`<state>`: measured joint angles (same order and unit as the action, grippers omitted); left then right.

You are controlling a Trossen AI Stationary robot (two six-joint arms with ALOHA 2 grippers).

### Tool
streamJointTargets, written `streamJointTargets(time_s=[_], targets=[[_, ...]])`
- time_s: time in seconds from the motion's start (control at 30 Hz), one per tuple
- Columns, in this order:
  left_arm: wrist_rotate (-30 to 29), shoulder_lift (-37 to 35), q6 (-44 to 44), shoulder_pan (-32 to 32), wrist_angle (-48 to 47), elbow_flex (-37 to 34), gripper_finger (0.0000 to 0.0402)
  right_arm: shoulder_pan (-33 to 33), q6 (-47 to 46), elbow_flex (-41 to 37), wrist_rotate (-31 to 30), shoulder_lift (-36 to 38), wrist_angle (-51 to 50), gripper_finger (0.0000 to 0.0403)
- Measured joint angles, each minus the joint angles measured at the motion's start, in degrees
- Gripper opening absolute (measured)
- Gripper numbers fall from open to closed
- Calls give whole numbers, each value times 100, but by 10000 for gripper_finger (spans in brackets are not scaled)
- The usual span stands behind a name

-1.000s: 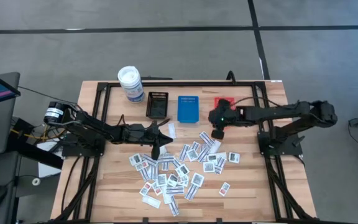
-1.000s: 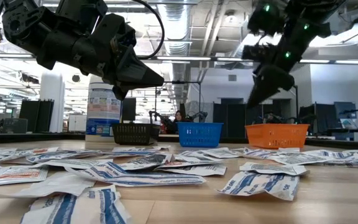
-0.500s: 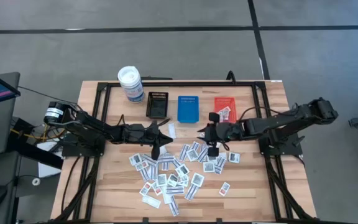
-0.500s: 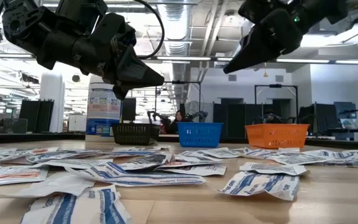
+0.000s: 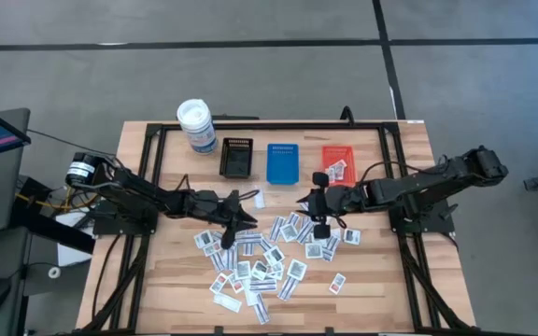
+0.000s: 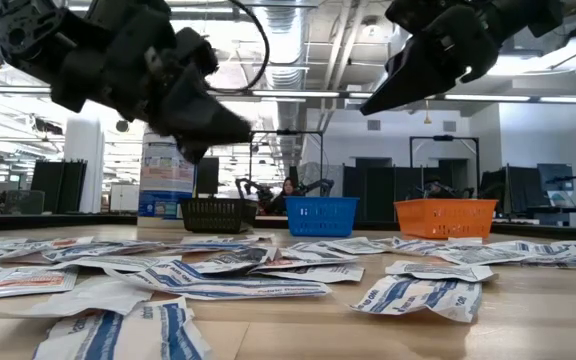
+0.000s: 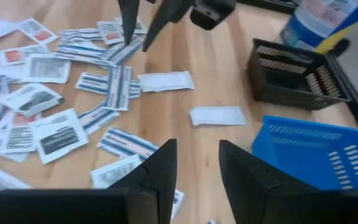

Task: Pick & Place First Aid Supplies
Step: Put the orange ointment pack into the orange bin

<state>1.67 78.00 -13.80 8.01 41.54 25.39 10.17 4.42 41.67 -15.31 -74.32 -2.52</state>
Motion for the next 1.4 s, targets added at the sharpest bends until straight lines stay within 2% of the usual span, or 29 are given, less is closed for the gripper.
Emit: streamJointTargets(time_s=[0.13,0.33,0.5,0.63,0.77,1.07,1.4], targets=[[33,-229,-526,-40,-1161,0,90,0,1,0,291,0,-2,113],[182,-1241,-1383,-33,-3276,0,87,0,1,0,334,-2,-23,113],[570,-1896,-1711,237,-4077,0,86,0,1,0,334,-2,-42,113],[582,-1942,-2105,507,-4705,0,86,0,1,0,334,-2,-44,113],[562,-1642,-2303,745,-4997,-2,86,0,1,0,334,-2,-45,113],[410,-866,-2242,875,-4883,19,85,0,1,0,334,-2,-44,113],[308,-752,-1917,876,-4843,20,83,0,3,1,334,-2,-44,113]])
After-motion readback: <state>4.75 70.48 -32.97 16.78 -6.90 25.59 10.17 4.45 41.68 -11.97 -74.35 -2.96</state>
